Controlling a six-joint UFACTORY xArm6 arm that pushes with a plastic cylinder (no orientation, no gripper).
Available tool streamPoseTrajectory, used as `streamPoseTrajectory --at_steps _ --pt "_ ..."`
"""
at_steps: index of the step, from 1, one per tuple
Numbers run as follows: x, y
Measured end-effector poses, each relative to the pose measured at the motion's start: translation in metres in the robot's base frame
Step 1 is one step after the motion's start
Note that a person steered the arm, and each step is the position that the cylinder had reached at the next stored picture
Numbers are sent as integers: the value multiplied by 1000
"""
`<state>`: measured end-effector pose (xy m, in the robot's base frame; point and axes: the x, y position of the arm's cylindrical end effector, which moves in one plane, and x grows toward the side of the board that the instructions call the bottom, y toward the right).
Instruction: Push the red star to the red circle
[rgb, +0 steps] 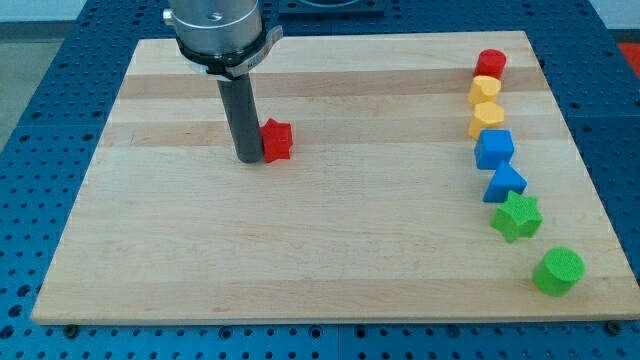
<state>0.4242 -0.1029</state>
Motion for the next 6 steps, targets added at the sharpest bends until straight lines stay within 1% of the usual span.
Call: streamPoseTrajectory --at_steps 1,4,6 --pt "-3 11" --pt "-144 195" --pt "-147 204"
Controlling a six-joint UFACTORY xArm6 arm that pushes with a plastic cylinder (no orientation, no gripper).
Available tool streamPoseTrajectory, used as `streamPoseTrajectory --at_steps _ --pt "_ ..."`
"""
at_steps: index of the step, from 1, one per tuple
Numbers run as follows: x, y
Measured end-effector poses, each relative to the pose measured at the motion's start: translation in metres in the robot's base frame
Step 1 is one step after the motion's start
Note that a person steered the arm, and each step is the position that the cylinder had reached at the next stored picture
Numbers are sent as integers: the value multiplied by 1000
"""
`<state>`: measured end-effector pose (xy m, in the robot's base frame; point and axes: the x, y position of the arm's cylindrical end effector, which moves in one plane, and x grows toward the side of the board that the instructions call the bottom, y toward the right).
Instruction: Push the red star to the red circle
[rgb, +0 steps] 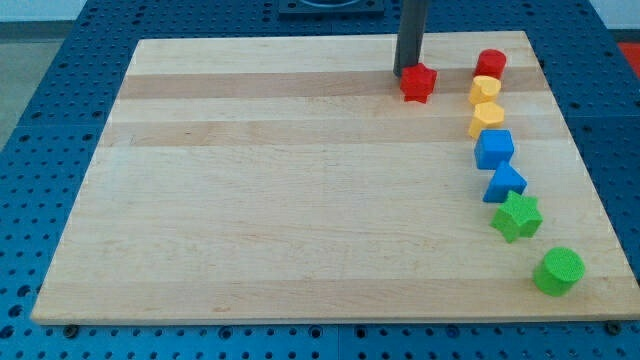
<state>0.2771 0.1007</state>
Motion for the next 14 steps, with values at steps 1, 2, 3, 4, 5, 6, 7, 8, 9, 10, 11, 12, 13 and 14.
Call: streamPoseTrajectory --at_steps 1,2,3,4,5,6,7,8,9,10,11,12,13,14 --pt "0 -38" --pt "24 -69" --pt "93 -56" --pt "99 7" --pt "94 19" --pt "94 19" --pt "94 8" --pt "77 6" --pt "45 7" --pt "53 -5" --pt "61 -29" --pt "34 0" --pt "15 22" --pt "15 22"
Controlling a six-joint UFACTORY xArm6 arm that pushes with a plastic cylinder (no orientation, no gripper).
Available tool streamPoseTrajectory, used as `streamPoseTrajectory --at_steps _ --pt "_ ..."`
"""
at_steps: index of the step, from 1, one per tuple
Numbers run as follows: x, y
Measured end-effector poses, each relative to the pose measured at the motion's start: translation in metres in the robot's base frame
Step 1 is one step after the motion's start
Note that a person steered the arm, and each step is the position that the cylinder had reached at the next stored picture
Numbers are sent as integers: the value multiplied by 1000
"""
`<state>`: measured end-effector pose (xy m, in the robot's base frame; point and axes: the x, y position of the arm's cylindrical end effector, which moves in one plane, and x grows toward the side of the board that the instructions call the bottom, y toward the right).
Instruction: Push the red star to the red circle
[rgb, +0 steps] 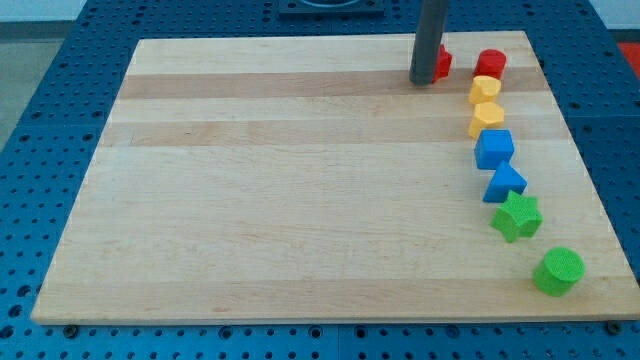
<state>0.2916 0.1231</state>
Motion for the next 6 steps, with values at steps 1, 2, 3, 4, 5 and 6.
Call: streamPoseTrajectory --at_steps 1,2,3,4,5,6 --pt "-7 7" --pt "-17 28" --pt "-17 31" --pt "-16 28" --pt "-4 5" --pt "-7 0"
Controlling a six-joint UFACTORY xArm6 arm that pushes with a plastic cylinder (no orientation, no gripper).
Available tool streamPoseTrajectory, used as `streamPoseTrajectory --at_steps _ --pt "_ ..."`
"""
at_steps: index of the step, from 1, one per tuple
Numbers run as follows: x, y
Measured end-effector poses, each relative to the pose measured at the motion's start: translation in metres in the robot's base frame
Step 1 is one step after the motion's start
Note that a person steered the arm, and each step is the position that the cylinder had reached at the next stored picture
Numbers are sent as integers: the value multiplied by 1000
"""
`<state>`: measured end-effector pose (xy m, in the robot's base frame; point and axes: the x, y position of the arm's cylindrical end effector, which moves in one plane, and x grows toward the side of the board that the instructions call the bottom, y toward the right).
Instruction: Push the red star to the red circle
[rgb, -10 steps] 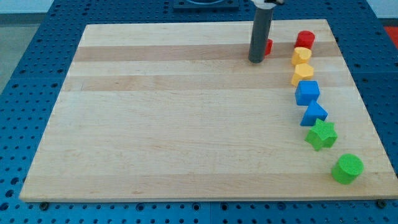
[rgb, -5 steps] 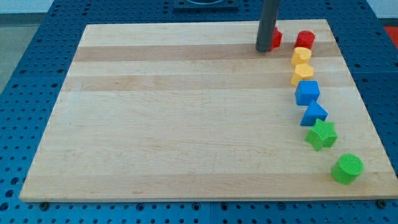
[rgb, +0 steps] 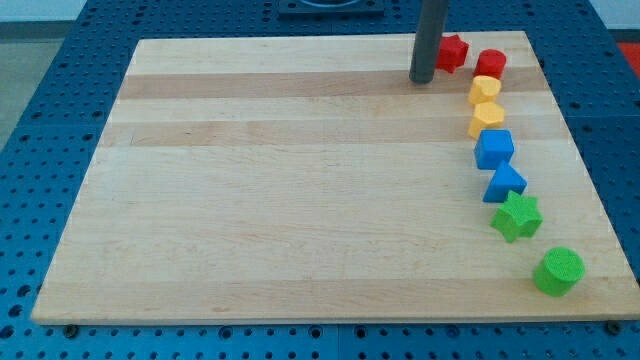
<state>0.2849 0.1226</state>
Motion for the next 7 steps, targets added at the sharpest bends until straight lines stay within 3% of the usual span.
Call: streamPoseTrajectory --at_steps 1,6,7 --pt "-37 5" --pt "-37 48" --pt "-63 48"
